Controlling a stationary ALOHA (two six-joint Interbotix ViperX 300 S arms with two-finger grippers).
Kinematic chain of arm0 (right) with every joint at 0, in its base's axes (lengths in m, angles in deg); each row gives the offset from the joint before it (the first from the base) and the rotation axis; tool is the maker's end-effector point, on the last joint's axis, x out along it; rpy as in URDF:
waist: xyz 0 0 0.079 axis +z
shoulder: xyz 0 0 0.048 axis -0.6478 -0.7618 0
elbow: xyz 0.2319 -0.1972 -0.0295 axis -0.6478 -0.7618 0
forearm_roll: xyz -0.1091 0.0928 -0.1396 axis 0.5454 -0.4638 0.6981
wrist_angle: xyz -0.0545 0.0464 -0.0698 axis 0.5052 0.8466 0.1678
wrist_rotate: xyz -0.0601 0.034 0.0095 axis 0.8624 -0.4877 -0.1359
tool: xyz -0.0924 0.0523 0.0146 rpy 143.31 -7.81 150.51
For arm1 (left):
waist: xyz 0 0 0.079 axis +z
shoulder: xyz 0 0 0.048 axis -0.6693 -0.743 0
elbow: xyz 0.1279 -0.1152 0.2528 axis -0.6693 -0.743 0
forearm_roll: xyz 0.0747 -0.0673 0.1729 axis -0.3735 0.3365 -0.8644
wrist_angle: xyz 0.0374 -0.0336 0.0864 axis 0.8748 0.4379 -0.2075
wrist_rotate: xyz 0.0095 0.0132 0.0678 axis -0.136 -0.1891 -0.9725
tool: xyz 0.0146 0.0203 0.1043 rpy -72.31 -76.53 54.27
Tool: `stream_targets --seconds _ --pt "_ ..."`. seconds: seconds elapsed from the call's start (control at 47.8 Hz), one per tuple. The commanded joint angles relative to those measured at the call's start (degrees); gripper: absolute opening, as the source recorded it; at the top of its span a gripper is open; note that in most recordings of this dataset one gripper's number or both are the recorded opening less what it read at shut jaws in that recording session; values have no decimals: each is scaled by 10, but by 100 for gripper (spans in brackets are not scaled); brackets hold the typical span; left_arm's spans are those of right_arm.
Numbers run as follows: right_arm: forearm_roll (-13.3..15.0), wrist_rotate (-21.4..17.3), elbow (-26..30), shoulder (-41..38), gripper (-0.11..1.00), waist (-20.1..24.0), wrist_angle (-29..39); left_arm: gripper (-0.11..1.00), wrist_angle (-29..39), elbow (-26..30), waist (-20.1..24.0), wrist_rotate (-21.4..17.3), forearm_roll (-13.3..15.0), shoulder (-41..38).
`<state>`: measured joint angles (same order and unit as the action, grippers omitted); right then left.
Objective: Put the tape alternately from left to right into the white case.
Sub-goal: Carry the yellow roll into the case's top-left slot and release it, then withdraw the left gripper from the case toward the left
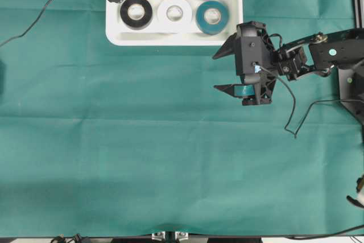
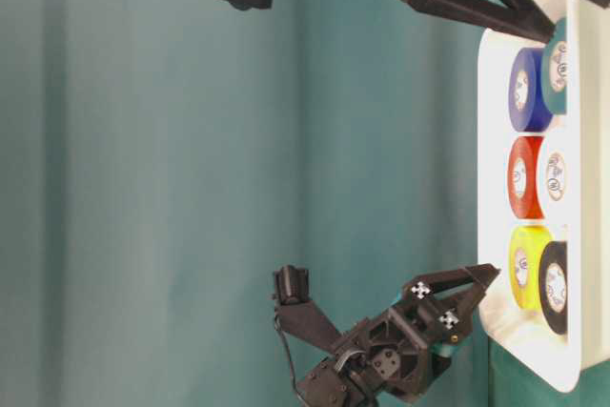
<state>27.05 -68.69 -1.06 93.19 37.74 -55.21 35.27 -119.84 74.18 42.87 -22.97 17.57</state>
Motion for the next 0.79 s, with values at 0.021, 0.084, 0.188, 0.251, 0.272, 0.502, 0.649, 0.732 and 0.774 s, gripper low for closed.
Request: stream_targets --seconds 0.021,0.084,0.188,0.251,0.272,0.502,0.649,0.732,0.774 --pt "0 0 10 4 87 2 -4 97 -3 -1 -6 1 -1 32" --pt "0 0 10 4 87 2 -4 97 -3 -5 -11 1 -1 40" --pt "0 0 10 4 87 3 -4 97 -3 -16 -17 3 -1 56" --pt "0 0 10 4 87 2 -4 97 -3 -24 -22 3 -1 67" --pt "0 -1 10 4 87 2 -4 97 -3 -26 -24 3 -1 70" --pt "0 0 11 4 87 2 -4 97 0 -55 -64 4 -1 104" --pt "-1 0 12 4 87 2 -4 97 0 -70 -109 4 -1 112" --pt "0 1 12 4 87 2 -4 97 0 -73 -134 5 -1 115" --pt "0 1 12 4 87 2 -4 97 -1 -74 -145 5 -1 116"
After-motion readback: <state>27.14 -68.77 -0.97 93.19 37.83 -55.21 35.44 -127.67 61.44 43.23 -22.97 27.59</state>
